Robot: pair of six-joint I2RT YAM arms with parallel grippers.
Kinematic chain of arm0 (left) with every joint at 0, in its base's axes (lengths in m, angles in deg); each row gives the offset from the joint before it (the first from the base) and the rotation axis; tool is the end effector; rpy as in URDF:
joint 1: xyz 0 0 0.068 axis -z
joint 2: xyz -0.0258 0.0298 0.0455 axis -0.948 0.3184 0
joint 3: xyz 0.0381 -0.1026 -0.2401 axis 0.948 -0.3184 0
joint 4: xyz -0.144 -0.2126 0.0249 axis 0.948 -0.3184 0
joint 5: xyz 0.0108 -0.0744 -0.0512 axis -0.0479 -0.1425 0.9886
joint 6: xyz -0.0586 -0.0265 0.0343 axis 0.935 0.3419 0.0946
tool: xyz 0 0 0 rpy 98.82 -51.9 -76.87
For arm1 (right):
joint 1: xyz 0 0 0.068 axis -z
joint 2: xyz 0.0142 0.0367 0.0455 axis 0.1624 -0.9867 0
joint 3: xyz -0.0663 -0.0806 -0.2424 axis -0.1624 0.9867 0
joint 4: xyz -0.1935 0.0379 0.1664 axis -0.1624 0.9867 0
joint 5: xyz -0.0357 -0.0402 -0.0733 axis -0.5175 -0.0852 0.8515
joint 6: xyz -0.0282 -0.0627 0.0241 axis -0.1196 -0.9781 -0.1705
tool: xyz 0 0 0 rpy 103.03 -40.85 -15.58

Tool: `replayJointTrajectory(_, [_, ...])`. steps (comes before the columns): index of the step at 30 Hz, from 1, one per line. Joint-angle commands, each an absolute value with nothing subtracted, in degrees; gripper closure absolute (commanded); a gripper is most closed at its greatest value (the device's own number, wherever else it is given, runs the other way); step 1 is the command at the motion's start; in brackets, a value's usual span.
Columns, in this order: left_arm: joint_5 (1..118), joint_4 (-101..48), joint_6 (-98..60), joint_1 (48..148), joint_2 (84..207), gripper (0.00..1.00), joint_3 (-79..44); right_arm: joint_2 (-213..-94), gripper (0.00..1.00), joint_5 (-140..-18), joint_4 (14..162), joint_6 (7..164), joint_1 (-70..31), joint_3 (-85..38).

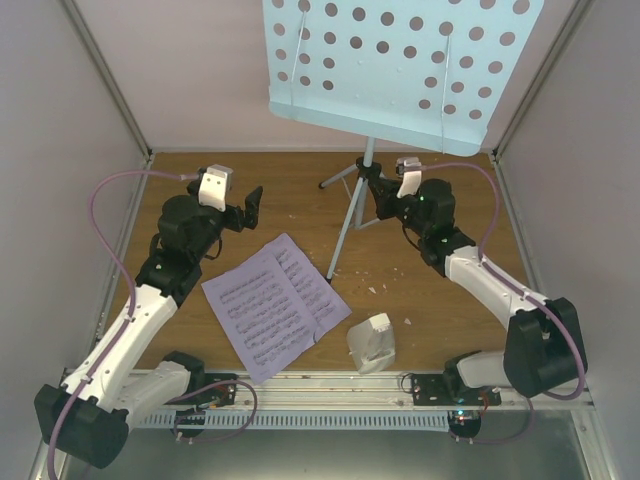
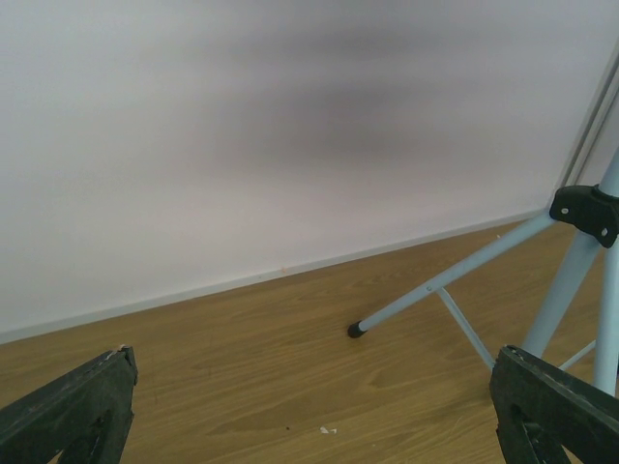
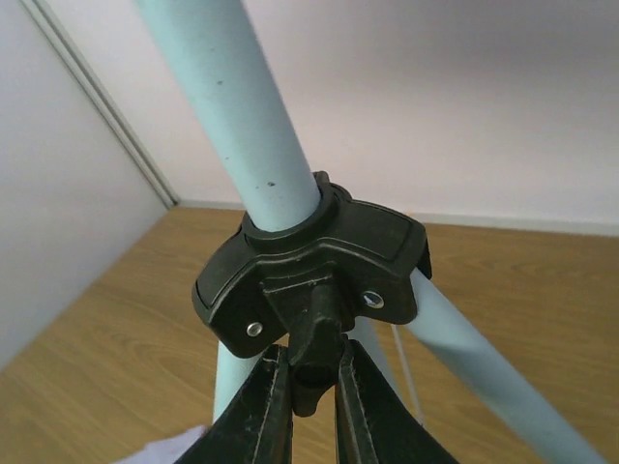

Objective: Pack up the instrument practice props

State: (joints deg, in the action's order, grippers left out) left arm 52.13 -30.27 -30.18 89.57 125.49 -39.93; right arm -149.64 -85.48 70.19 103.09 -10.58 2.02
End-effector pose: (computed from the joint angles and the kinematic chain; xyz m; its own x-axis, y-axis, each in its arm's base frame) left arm 0.2403 -0.0799 0.3439 -0.1214 0.0242 -0.9923 0.3277 0.9446 -0.0170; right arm 0.3120 0.1293 0.2801 -0.3841 0.2873 -0.8775 -0.4415 0.7775 0.4478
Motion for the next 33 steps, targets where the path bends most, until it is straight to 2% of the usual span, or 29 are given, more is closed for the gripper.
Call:
replayJointTrajectory(1, [51.55,-27.3,-30.67,89.75,125.47,0.01,-40.5,-148.53,1.0,-80.58,71.07,87.9,-11.71,0.39])
replayJointTrajectory(16, [51.55,-27.3,-30.67,89.78,125.75,0.01,-40.51,-145.04,0.99,-75.04,71.02,64.87,-11.95,0.73])
replayJointTrajectory(28, [51.56,-27.39,-30.67,89.78,126.2,0.01,-40.51,-143.77,0.92,-71.75,72.36,57.3,-12.45,-0.94])
replayJointTrajectory(29, [51.54,-27.38,-30.67,89.78,126.27,0.01,-40.51,-143.13,0.9,-72.17,71.83,57.78,-12.49,-0.53])
replayJointTrajectory(31, [51.54,-27.39,-30.67,89.76,126.31,0.01,-40.51,-141.46,0.73,-73.53,70.65,59.1,-12.49,0.65])
replayJointTrajectory(33, [51.55,-27.39,-30.67,89.78,126.44,0.01,-40.51,-139.46,0.45,-74.72,70.55,60.52,-12.46,1.91])
